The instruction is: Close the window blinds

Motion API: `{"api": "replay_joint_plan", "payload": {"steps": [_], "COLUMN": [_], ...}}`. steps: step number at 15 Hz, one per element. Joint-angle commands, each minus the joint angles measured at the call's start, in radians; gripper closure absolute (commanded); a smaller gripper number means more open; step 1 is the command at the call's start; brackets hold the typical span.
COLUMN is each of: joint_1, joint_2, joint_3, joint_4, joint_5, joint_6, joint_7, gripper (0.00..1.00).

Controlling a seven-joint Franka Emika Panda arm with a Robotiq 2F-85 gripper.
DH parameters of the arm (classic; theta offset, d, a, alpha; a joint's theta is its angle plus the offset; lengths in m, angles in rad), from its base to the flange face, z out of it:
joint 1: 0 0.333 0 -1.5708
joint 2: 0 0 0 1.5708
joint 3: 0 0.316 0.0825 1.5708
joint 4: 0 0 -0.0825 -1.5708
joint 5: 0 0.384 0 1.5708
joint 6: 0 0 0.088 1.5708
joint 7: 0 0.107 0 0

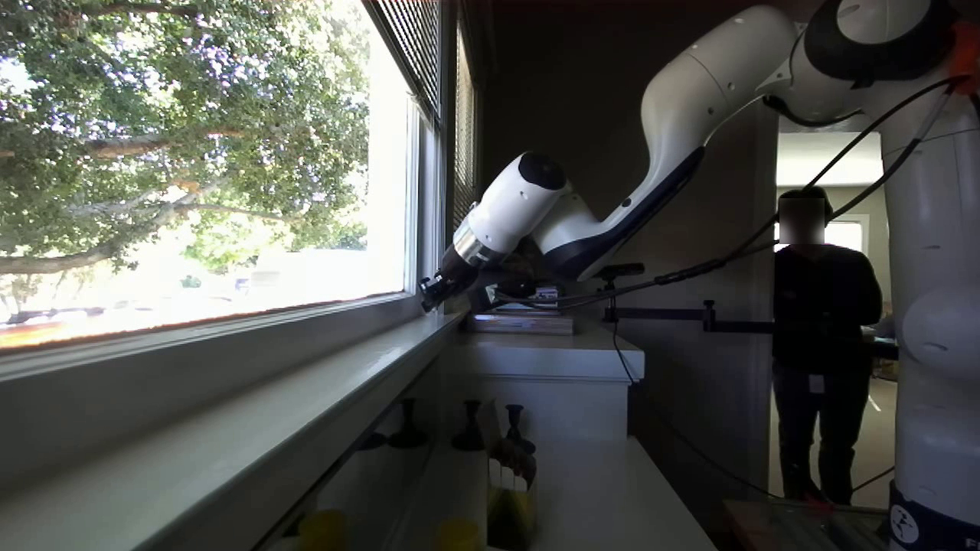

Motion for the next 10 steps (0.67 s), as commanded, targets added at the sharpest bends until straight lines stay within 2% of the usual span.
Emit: {"api": "replay_joint_plan", "payload": {"steps": [1, 3, 6, 7, 8, 9, 10], "joint_1": [0.003, 0.001, -0.012, 0.157, 0.185, 0.086, 0.125], "joint_2": [-0.029, -0.052, -0.125, -0.162, -0.185, -0.205, -0.22], "joint_3": [0.001, 0.003, 0.003, -0.175, -0.206, -0.107, -0.137], "joint_4": [-0.024, -0.033, -0.091, -0.124, -0.153, -0.181, -0.205], "joint_5": [-0.032, 0.008, 0.146, 0.221, 0.283, 0.341, 0.406], "joint_6": [-0.014, 0.001, 0.074, 0.138, 0.202, 0.277, 0.33], "joint_7": [0.036, 0.003, -0.128, -0.187, -0.236, -0.269, -0.305], "gripper": [0.94, 0.96, 0.97, 0.97, 0.97, 0.97, 0.97]}}
